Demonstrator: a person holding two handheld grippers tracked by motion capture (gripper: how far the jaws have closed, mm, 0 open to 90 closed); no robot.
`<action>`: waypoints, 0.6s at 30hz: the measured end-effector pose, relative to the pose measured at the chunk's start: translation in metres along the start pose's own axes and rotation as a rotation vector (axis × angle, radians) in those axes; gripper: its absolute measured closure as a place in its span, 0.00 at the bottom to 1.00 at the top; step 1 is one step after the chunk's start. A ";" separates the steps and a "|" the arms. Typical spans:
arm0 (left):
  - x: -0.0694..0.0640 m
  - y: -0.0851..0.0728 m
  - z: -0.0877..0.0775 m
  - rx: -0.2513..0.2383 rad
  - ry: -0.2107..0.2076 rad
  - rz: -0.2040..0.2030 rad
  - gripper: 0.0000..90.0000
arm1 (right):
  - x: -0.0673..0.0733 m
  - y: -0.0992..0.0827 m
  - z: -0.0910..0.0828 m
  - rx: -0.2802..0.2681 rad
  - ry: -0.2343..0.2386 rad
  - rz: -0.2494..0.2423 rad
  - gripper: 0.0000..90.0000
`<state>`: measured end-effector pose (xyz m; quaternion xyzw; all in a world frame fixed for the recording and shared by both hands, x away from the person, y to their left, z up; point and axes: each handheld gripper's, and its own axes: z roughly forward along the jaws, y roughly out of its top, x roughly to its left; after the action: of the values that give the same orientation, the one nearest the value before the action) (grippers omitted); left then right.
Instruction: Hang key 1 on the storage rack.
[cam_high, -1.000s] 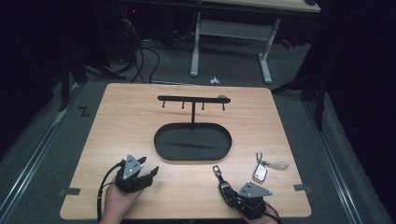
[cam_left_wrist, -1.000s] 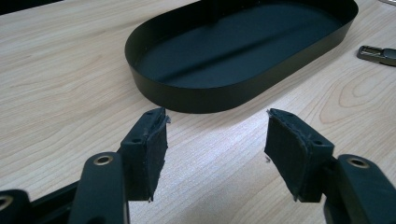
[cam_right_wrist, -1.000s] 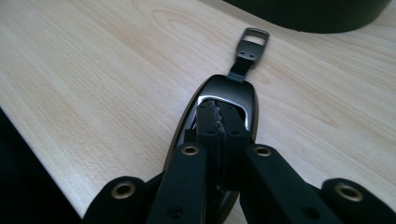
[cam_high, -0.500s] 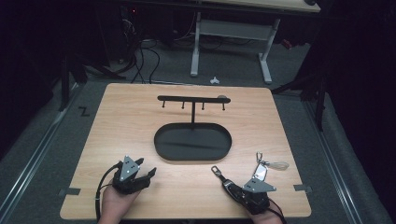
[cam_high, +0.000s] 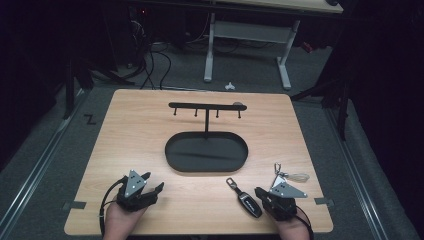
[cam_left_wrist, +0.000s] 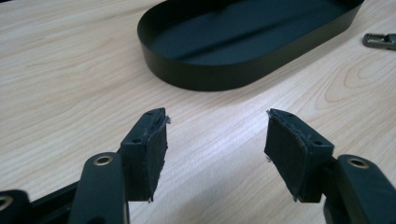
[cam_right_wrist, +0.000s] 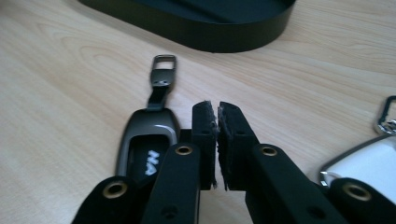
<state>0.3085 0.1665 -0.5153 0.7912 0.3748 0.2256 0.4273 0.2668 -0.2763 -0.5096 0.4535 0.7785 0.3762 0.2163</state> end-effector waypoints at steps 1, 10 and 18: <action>0.000 -0.001 -0.001 0.002 0.003 0.001 0.44 | -0.002 0.001 0.001 0.004 0.002 0.005 0.91; 0.000 -0.011 -0.010 0.016 0.008 -0.018 0.43 | -0.010 0.011 0.016 0.073 -0.023 0.033 0.85; 0.002 -0.012 -0.014 0.002 -0.009 -0.028 0.43 | -0.015 0.022 0.028 0.189 -0.065 -0.022 0.78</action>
<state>0.2959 0.1794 -0.5181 0.7875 0.3841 0.2157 0.4311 0.3053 -0.2711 -0.5100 0.4752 0.8081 0.2836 0.2020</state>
